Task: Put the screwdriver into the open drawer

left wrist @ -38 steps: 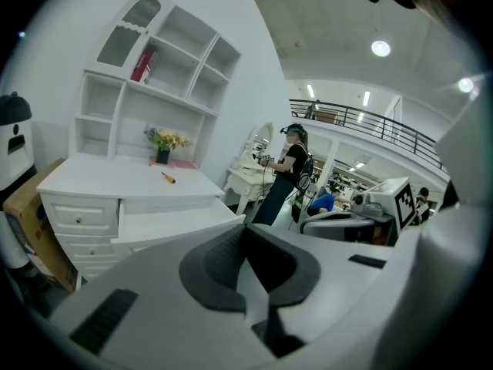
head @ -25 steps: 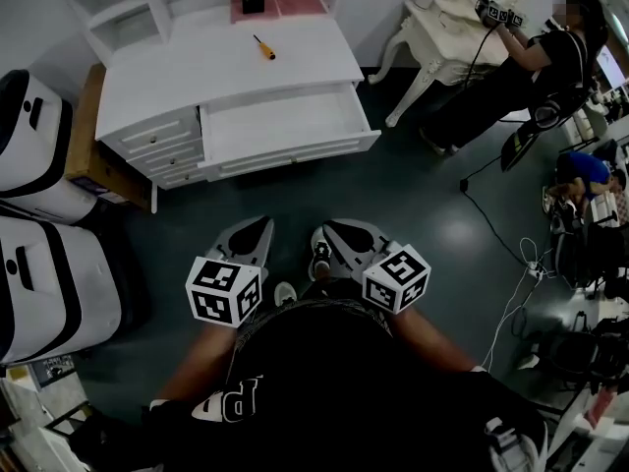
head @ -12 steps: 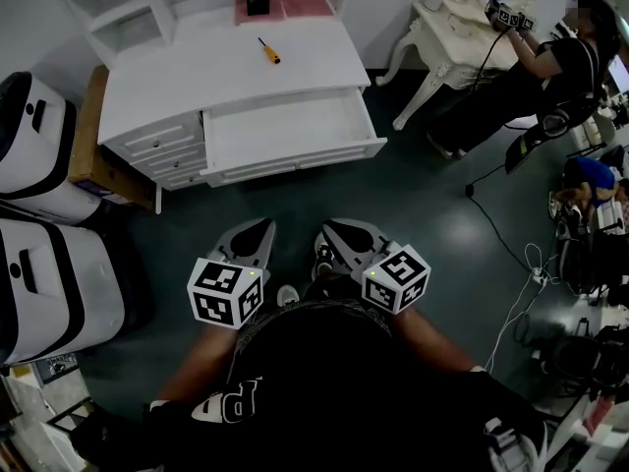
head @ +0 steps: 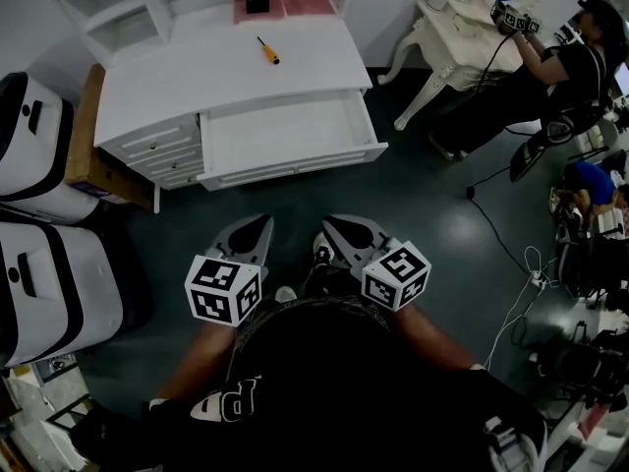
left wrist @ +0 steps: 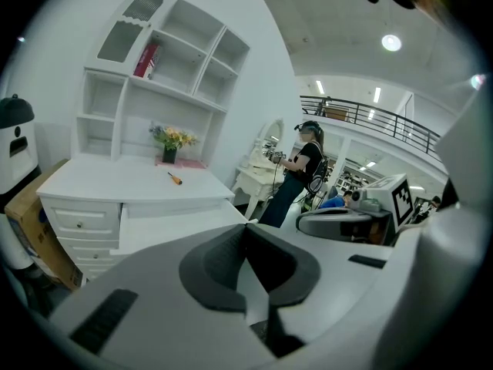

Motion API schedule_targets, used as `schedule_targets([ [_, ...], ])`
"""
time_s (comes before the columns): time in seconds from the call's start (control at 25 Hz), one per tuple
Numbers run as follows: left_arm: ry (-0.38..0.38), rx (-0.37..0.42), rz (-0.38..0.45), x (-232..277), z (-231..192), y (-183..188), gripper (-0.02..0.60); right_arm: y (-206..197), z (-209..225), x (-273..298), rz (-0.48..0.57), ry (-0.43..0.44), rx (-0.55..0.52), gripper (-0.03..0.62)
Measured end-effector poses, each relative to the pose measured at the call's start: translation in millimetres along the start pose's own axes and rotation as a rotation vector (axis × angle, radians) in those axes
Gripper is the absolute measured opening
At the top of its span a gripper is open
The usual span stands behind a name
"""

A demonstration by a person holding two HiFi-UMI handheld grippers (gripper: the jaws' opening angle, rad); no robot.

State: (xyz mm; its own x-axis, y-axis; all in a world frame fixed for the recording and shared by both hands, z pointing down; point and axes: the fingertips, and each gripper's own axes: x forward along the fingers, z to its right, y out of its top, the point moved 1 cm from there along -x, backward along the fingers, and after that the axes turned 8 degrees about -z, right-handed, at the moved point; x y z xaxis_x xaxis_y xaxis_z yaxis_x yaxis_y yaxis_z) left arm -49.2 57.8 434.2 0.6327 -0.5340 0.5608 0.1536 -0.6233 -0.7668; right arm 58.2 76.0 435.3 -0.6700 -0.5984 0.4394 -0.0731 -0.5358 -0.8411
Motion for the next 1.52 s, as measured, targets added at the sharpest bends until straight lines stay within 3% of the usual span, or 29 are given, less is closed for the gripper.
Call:
schedule_targets([
  [0.76, 0.038, -0.027, -0.003, 62, -24, 47, 0.011, 37, 72, 31, -0.015, 0.041, -0.002, 0.009],
  [1.52, 0.142, -0.074, 0.008, 127, -35, 121, 0.011, 91, 165, 62, -0.035, 0.166, -0.004, 0.009],
])
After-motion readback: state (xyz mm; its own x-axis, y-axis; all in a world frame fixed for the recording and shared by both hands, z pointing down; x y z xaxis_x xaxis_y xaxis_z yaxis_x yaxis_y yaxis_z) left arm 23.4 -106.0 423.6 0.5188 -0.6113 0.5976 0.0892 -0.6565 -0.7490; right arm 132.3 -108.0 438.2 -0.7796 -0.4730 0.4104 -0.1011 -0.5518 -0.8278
